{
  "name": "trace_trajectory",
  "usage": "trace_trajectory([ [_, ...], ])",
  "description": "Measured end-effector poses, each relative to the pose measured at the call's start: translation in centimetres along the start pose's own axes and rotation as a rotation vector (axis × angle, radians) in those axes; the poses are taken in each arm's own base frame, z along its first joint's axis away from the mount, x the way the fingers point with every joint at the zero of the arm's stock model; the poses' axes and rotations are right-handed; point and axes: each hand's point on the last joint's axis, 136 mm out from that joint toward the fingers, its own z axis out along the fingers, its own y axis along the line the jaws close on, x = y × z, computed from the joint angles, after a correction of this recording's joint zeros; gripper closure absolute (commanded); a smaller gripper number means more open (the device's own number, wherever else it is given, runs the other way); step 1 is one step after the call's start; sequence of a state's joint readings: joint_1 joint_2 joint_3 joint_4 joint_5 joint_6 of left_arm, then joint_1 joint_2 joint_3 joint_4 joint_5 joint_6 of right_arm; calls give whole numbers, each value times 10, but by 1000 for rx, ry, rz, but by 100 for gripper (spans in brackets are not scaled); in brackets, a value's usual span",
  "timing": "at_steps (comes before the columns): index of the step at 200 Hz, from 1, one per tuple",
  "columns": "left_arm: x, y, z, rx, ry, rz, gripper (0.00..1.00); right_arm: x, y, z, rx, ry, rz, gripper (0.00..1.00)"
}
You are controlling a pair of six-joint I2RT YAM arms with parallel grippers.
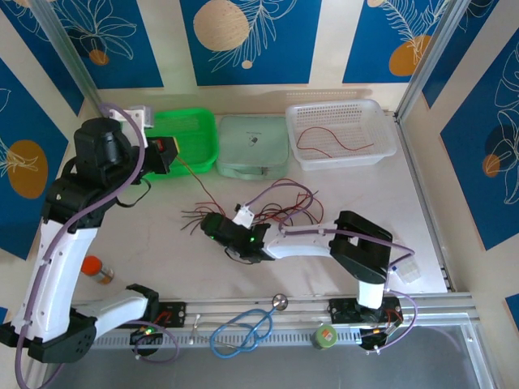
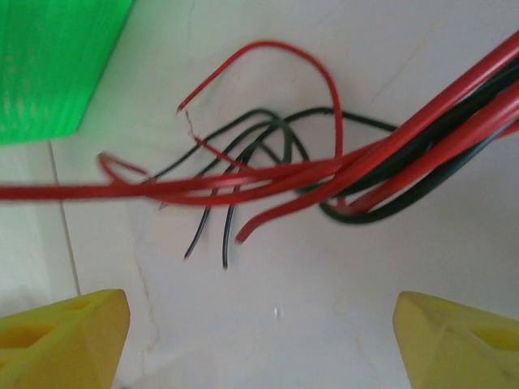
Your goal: Untangle the cables
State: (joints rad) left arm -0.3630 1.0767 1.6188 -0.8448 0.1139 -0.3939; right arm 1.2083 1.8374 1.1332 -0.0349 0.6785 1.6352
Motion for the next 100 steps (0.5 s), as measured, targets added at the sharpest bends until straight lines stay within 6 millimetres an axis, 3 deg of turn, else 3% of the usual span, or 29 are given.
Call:
trace_trajectory([
  [35,1,-7,-6,38,-2,1,100,-12,-8,16,9,-104,3,13],
  [100,3,-17,-15,91,-5,3,100,-45,29,12,-54,-248,-19,21],
])
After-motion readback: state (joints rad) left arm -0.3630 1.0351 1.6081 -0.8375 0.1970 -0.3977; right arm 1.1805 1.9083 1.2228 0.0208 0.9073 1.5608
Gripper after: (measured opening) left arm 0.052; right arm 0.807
